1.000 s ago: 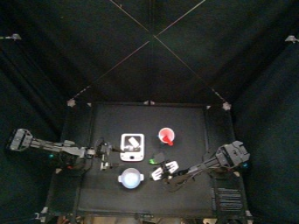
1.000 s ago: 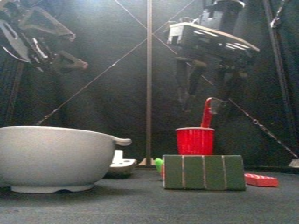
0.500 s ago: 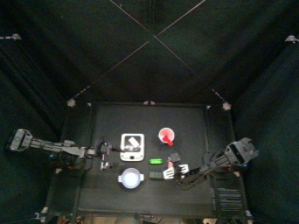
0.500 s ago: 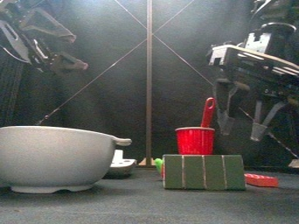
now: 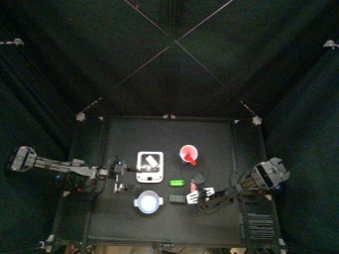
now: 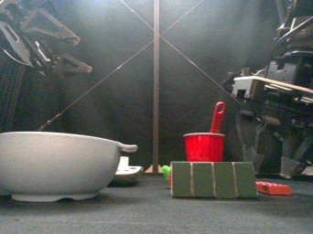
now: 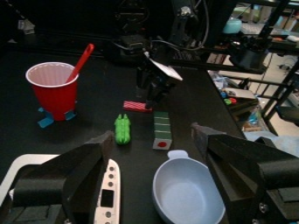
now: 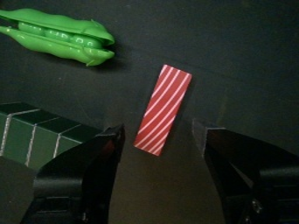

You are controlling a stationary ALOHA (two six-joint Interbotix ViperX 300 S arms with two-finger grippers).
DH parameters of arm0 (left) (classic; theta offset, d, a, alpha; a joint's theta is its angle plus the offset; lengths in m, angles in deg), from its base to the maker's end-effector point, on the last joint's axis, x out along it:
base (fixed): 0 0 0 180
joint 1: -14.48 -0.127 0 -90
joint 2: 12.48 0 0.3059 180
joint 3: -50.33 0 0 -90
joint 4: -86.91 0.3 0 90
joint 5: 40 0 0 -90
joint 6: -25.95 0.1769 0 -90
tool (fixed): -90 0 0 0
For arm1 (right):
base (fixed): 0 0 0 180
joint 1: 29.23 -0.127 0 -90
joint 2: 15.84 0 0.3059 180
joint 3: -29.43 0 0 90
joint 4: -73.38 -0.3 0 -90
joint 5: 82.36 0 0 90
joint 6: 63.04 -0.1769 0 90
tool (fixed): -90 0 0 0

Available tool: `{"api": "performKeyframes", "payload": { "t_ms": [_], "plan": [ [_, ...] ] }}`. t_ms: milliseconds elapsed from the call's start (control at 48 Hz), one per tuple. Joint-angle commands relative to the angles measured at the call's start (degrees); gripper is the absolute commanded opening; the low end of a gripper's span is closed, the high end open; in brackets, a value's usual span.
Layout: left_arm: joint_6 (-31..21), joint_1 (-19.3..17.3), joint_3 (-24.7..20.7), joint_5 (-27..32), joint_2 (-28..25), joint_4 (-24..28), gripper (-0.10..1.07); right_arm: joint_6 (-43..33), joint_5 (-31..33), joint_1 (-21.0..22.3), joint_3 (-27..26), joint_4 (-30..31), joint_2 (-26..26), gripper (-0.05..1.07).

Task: Grab salmon

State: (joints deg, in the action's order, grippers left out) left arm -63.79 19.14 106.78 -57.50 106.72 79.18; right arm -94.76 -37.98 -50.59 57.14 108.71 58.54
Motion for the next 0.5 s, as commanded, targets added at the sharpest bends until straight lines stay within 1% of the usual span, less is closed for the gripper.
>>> {"api": "performKeyframes", "payload": {
  "t_ms": [0, 479],
  "plan": [
    [0.0, -0.3, -0.6, -0.3, -0.1, 0.0, 1.03, 0.1, -0.5, 0.9, -0.4, 0.4, 0.5, 0.94],
    [0.0, -0.2, -0.6, -0.3, -0.2, 0.0, 1.03, 0.4, -0.8, 1.6, 0.3, -0.2, -1.0, 0.93]
  ]
}}
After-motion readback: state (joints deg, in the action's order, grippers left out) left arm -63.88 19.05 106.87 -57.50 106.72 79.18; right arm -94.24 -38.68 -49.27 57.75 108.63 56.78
